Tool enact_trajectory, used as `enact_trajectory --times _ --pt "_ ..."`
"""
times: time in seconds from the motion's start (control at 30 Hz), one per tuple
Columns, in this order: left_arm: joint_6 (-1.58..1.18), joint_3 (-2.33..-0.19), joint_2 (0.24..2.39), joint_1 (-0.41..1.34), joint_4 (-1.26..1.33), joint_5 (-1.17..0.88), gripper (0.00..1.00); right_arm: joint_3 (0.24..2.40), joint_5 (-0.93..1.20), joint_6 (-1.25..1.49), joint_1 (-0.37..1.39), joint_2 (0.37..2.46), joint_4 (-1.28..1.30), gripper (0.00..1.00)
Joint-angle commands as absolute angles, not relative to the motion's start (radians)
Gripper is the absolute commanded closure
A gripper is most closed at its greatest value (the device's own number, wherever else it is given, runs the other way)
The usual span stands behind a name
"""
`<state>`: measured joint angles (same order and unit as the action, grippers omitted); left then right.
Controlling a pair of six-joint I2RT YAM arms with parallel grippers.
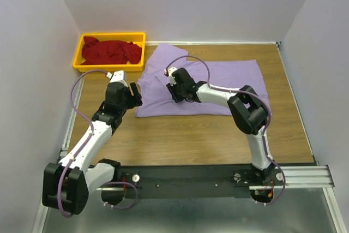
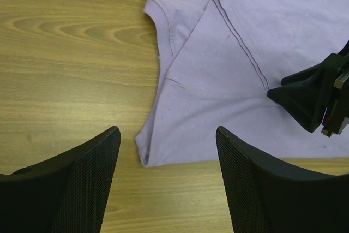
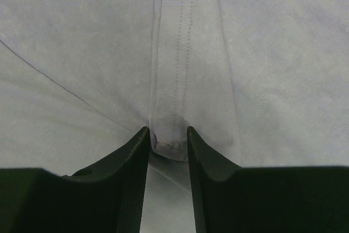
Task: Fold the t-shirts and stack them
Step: Fold the tshirt
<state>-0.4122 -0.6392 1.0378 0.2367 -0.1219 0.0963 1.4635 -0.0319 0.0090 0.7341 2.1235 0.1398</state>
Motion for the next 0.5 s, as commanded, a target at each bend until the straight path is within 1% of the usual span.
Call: enact_trajectory --times 0.0,0.17,0.33,0.47 --pt "-0.407 -0.658 1.048 0.230 -0.118 0.100 0.22 1.479 -0.100 -0.035 0.744 2.152 0.181 0.61" --pt "-0.407 -0.657 1.055 0.230 -0.120 0.100 0.22 1.488 -0.152 -0.055 0.744 2.128 0.179 0.63" --pt "-0.407 -0.657 1.065 0.230 -0.121 0.095 0.22 1.494 -0.215 -0.075 0.744 2.111 0.181 0.69" --pt "-0.405 -0.660 1.077 0.230 -0.126 0.086 0.22 1.497 -0.207 -0.069 0.744 2.100 0.183 0.70"
